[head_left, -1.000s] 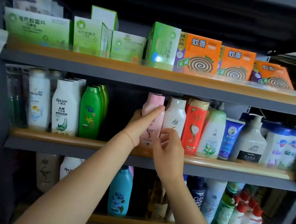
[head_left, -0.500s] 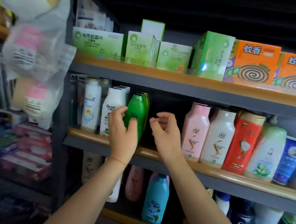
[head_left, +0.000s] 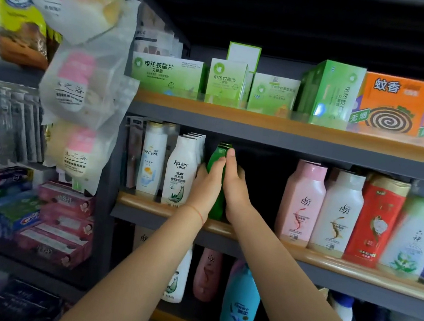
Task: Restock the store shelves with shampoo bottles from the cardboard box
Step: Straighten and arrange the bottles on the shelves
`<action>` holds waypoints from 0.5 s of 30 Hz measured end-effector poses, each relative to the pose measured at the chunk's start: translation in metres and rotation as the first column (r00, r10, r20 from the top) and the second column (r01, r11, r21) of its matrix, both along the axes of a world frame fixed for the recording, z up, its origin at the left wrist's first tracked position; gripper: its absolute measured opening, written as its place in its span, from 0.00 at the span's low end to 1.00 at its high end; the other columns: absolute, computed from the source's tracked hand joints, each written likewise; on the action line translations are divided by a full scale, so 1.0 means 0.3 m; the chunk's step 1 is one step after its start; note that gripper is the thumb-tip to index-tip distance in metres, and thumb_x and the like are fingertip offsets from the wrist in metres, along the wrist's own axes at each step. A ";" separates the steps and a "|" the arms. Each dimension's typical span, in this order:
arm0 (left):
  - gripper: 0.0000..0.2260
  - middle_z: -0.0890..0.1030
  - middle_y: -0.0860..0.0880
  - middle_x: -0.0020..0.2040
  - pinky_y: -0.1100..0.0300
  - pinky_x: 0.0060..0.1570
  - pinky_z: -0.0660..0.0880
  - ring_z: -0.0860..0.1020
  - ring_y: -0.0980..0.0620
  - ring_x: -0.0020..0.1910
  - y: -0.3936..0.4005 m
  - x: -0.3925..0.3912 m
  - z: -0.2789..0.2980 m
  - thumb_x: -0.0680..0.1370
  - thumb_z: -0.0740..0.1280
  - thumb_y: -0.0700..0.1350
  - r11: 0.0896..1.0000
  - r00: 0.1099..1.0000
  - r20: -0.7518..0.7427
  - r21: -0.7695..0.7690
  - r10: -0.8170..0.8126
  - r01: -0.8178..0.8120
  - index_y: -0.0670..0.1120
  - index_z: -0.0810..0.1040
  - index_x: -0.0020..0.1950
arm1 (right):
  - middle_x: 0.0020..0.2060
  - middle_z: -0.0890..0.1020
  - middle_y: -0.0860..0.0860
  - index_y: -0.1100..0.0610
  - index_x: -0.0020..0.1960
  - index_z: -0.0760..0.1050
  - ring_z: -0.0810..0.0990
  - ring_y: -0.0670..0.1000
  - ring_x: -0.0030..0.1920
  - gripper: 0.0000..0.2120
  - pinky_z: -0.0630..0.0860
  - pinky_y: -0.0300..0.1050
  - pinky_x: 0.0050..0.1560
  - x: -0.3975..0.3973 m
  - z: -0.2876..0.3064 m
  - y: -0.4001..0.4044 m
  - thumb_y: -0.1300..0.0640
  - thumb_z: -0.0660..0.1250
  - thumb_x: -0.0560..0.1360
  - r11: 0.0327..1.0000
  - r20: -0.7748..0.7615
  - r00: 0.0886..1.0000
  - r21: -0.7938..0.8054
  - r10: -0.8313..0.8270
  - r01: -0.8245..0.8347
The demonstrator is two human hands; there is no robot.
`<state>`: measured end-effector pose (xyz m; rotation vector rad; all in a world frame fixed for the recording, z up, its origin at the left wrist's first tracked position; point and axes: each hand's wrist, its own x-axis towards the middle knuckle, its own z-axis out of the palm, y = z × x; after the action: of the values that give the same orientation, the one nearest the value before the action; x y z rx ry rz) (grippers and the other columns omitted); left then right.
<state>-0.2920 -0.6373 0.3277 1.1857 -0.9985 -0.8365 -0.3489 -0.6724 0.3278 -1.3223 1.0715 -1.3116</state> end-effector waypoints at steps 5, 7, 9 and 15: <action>0.28 0.79 0.49 0.60 0.49 0.65 0.72 0.77 0.49 0.58 -0.037 0.002 0.015 0.71 0.62 0.70 0.998 0.991 -0.132 0.052 -0.036 0.043 0.53 0.76 0.63 | 0.71 0.71 0.55 0.51 0.78 0.59 0.72 0.58 0.68 0.46 0.68 0.57 0.70 0.019 0.004 -0.012 0.24 0.56 0.70 0.998 0.025 0.999 0.050 -0.030 0.028; 0.17 0.79 0.53 0.49 0.54 0.58 0.72 0.77 0.54 0.48 -0.054 0.002 0.018 0.77 0.62 0.66 0.995 0.979 -0.191 0.049 -0.072 0.083 0.54 0.75 0.54 | 0.70 0.72 0.55 0.51 0.78 0.59 0.72 0.58 0.68 0.46 0.68 0.58 0.70 0.024 0.002 -0.014 0.23 0.55 0.69 0.998 0.016 0.999 0.053 -0.031 0.031; 0.14 0.75 0.54 0.44 0.56 0.53 0.69 0.74 0.58 0.43 -0.059 0.000 0.020 0.79 0.60 0.63 0.994 0.977 -0.197 0.046 -0.086 0.096 0.54 0.73 0.54 | 0.69 0.73 0.55 0.51 0.77 0.60 0.73 0.58 0.67 0.48 0.69 0.57 0.69 0.026 -0.003 -0.021 0.22 0.55 0.67 0.998 0.023 0.999 0.046 -0.042 0.041; 0.19 0.78 0.51 0.50 0.56 0.56 0.69 0.76 0.53 0.47 -0.084 0.007 0.023 0.82 0.54 0.62 0.997 0.962 -0.267 0.033 -0.058 0.069 0.50 0.76 0.60 | 0.62 0.77 0.55 0.51 0.74 0.64 0.77 0.56 0.60 0.38 0.73 0.56 0.65 0.015 -0.016 -0.033 0.27 0.58 0.72 1.000 0.010 1.000 -0.009 -0.029 0.029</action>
<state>-0.2900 -0.6623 0.3347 1.0482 -0.8043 -1.0425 -0.3445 -0.6823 0.3229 -1.3104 1.0828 -1.3444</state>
